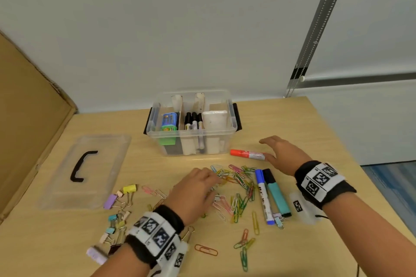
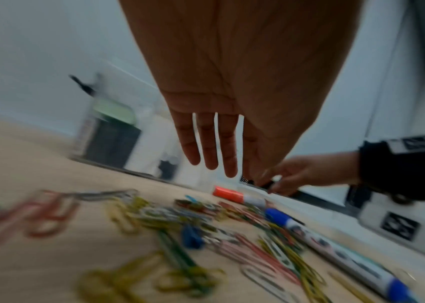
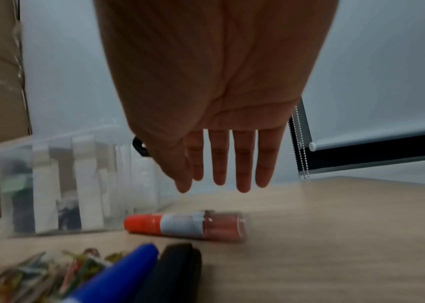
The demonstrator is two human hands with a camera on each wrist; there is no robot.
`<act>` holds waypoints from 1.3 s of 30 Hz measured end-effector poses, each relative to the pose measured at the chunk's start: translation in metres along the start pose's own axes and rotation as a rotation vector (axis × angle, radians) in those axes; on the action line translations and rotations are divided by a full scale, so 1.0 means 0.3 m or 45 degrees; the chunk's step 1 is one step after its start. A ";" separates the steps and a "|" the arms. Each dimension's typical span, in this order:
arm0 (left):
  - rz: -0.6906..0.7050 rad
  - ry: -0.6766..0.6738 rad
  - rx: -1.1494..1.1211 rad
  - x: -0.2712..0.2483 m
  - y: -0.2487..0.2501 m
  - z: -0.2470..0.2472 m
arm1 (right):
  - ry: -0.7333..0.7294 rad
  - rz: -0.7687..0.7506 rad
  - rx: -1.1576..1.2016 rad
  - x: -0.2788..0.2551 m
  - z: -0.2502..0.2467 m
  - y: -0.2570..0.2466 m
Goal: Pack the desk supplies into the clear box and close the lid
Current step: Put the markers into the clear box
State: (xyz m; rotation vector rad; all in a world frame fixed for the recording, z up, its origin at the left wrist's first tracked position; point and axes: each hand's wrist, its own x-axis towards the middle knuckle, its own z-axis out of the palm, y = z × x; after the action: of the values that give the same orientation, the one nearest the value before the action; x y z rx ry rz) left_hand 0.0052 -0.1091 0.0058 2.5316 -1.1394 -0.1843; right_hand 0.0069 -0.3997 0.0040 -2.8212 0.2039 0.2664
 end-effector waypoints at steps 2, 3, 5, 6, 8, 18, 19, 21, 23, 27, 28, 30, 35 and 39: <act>0.093 -0.077 0.025 0.056 0.076 0.044 | -0.042 -0.019 -0.030 0.010 0.026 0.003; 0.144 -0.116 0.055 0.085 0.111 0.069 | -0.065 -0.028 -0.044 0.018 0.038 0.003; 0.265 -0.171 0.159 0.138 0.177 0.119 | -0.097 -0.038 -0.081 0.028 0.060 0.008; 0.340 -0.195 0.227 0.159 0.201 0.142 | -0.096 -0.043 -0.110 0.033 0.070 0.011; 0.484 -0.245 0.344 0.192 0.237 0.177 | -0.071 -0.049 -0.152 0.038 0.083 0.016; 0.782 -0.363 0.703 0.272 0.287 0.236 | -0.104 -0.030 -0.041 0.054 0.054 0.048; 0.786 -0.359 0.722 0.274 0.288 0.236 | -0.107 -0.032 -0.031 0.053 0.052 0.052; 0.774 -0.343 0.772 0.275 0.288 0.228 | -0.106 -0.028 -0.013 0.052 0.048 0.060; 0.748 -0.357 0.780 0.279 0.287 0.221 | -0.088 -0.005 0.016 0.051 0.047 0.069; 0.775 -0.365 0.841 0.274 0.267 0.210 | -0.058 0.034 0.032 0.041 0.055 0.074; 0.775 -0.389 0.842 0.269 0.259 0.209 | -0.054 0.037 0.033 0.041 0.057 0.073; 0.797 -0.414 0.867 0.259 0.250 0.196 | -0.052 0.041 0.028 0.038 0.058 0.067; 0.754 -0.254 0.588 0.218 0.233 0.096 | -0.046 0.048 -0.015 0.038 0.072 0.051; 0.445 -0.088 0.055 0.108 0.185 -0.042 | -0.076 0.099 0.008 0.034 0.070 0.029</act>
State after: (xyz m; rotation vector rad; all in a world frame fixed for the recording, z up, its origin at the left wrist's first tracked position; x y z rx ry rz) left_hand -0.0086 -0.1638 0.0389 2.3289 -1.6047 -0.1584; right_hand 0.0119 -0.4027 -0.0203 -2.7988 0.3010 0.3657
